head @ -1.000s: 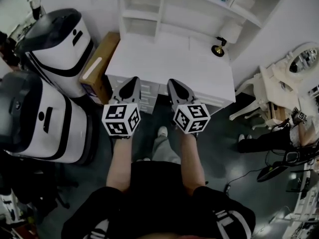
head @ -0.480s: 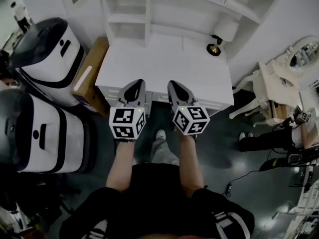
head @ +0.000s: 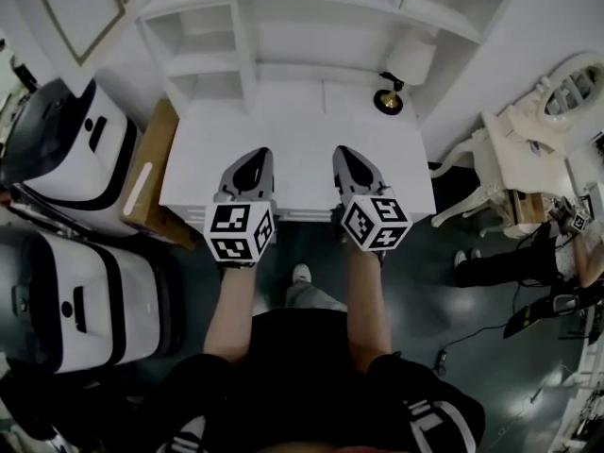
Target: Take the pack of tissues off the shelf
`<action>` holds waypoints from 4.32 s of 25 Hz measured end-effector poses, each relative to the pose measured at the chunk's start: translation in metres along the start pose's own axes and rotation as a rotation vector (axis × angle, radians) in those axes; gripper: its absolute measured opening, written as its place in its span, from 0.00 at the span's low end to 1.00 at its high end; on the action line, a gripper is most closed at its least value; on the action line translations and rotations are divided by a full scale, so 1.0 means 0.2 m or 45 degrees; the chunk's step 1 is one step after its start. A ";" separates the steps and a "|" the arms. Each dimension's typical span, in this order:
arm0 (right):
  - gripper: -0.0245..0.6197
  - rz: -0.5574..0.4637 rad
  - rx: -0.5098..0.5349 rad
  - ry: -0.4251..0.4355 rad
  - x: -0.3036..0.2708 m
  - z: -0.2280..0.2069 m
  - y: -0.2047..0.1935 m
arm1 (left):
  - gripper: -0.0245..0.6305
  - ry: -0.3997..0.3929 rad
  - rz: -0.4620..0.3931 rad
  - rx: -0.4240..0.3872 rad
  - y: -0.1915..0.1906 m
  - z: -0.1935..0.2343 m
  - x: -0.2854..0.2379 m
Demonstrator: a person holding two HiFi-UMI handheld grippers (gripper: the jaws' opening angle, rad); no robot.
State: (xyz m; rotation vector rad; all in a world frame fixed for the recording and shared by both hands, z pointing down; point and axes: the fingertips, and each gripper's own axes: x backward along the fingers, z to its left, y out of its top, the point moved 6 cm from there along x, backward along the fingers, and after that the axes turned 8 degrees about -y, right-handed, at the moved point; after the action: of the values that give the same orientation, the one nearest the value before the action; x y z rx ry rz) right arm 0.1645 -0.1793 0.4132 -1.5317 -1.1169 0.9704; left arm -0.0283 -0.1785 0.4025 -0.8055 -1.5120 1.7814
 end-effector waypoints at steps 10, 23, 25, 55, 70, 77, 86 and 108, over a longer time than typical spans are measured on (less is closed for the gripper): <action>0.06 -0.057 0.032 0.019 -0.32 -0.29 0.21 | 0.05 -0.058 -0.030 -0.041 0.12 0.00 -0.49; 0.06 -0.032 0.028 0.142 -0.66 -0.36 0.24 | 0.05 0.035 -0.046 -0.026 0.15 0.18 -0.70; 0.06 -0.016 0.036 0.161 -0.71 -0.34 0.22 | 0.05 0.063 -0.047 -0.014 0.15 0.24 -0.70; 0.07 -0.207 0.526 0.202 -1.36 -0.04 0.86 | 0.05 0.083 -0.138 0.048 0.38 0.87 -0.84; 0.23 -0.137 1.272 0.172 -1.64 0.10 1.18 | 0.05 0.099 -0.189 0.094 0.39 1.01 -0.82; 0.26 0.004 1.654 0.131 -1.80 0.05 1.19 | 0.05 0.107 -0.201 0.095 0.41 1.04 -0.80; 0.29 0.166 1.861 0.135 -1.94 0.00 1.16 | 0.05 0.128 -0.202 0.104 0.40 1.07 -0.77; 0.14 0.277 1.987 0.219 -2.05 0.01 1.09 | 0.05 0.158 -0.178 0.099 0.39 1.08 -0.70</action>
State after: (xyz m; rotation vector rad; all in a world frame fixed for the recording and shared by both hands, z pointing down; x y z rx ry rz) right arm 0.0971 -0.5968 0.2230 -0.3837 0.1220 1.2983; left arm -0.1245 -0.4266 0.3627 -0.7394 -1.3762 1.6462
